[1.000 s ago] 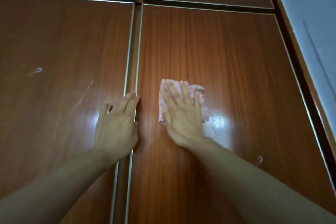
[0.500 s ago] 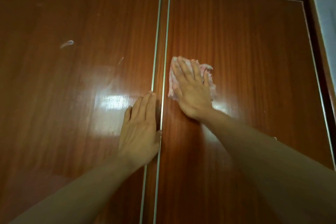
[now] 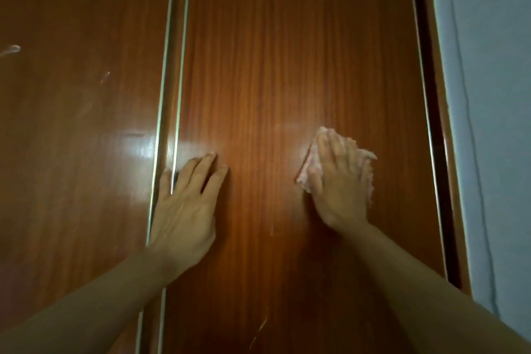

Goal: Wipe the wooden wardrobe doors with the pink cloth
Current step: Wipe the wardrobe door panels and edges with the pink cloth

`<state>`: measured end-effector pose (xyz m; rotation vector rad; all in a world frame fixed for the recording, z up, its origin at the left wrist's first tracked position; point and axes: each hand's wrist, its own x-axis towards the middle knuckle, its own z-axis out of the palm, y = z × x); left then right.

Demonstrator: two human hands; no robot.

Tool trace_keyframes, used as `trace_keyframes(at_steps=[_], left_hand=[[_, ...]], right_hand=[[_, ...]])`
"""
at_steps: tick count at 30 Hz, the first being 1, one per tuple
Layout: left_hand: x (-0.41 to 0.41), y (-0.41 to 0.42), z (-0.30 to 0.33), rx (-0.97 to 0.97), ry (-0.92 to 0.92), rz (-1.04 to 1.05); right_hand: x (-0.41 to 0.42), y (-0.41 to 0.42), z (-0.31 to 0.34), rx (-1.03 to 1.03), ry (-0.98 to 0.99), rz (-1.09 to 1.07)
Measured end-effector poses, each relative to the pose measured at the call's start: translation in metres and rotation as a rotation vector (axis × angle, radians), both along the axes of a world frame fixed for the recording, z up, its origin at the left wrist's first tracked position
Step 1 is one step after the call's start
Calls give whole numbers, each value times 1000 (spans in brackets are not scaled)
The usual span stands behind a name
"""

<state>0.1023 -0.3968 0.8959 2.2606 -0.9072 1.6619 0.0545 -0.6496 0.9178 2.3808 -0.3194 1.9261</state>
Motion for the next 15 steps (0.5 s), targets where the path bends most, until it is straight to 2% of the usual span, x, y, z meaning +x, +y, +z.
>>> trace_keyframes(at_steps=[3, 5, 6, 7, 9, 12, 14, 15], left_hand=[[-2, -8, -3, 32, 6, 73], [-2, -9, -3, 34, 4, 105], [-2, -8, -2, 41, 0, 115], [-2, -9, -2, 48, -1, 124], [-3, -13, -1, 27, 3, 133], [-9, -24, -5, -35, 10, 149], [-13, -35, -10, -88, 12, 143], [-15, -40, -12, -116, 19, 137]], right_hand=[[-29, -61, 7, 369, -138, -52], [-23, -48, 14, 573, -217, -26], [-16, -28, 15, 575, -225, -16], [-6, -6, 11, 482, -220, 2], [16, 44, -7, 129, -166, 72], [28, 80, -38, -346, 71, 131], [20, 58, -43, -468, 114, 152], [14, 37, -43, -422, 96, 168]])
